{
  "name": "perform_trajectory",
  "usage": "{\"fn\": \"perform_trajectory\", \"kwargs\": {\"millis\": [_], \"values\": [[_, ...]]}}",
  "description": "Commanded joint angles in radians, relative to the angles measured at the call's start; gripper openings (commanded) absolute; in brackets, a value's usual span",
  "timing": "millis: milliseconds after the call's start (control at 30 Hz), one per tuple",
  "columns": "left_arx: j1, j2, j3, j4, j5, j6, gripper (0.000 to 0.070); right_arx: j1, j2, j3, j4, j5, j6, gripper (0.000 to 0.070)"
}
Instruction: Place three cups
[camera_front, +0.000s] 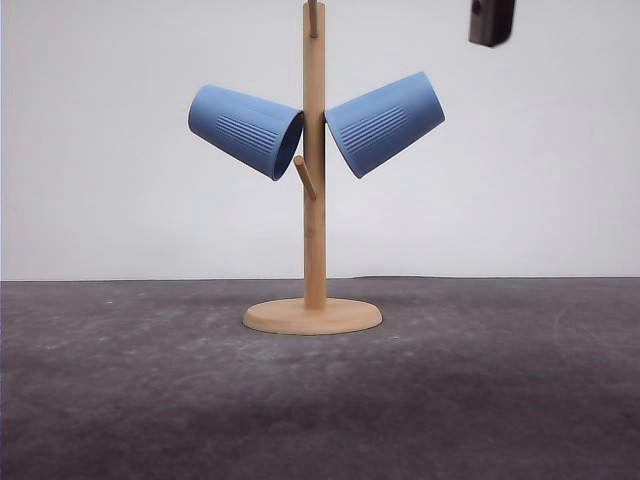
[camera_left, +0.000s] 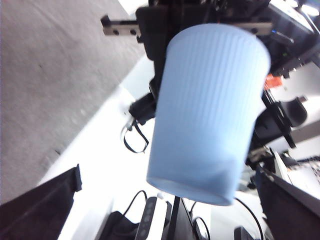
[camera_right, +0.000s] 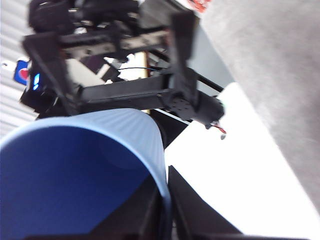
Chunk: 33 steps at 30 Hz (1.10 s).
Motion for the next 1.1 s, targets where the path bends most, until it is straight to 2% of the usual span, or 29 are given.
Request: {"fn": "perform_trajectory", "kwargs": {"millis": [0, 233, 433, 733, 1067], "values": [[-0.021, 0.015, 0.006, 0.014, 0.01, 0.035, 0.07, 0.015, 0.009, 0.012, 0.035, -0.005, 0.037, 0.0], [-0.098, 0.046, 0.006, 0.063, 0.046, 0.06, 0.07, 0.028, 0.009, 0.012, 0.064, -0.004, 0.057, 0.0], [-0.15, 0.071, 0.006, 0.147, 0.061, 0.034, 0.07, 0.036, 0.009, 0.012, 0.064, -0.004, 0.057, 0.0], [-0.203, 0.144, 0.006, 0.226, 0.057, 0.025, 0.07, 0.058, 0.031, 0.012, 0.072, 0.018, 0.056, 0.0], [-0.223, 0.149, 0.006, 0.246, 0.036, 0.025, 0.07, 0.059, 0.063, 0.012, 0.131, 0.04, 0.063, 0.0]]}}
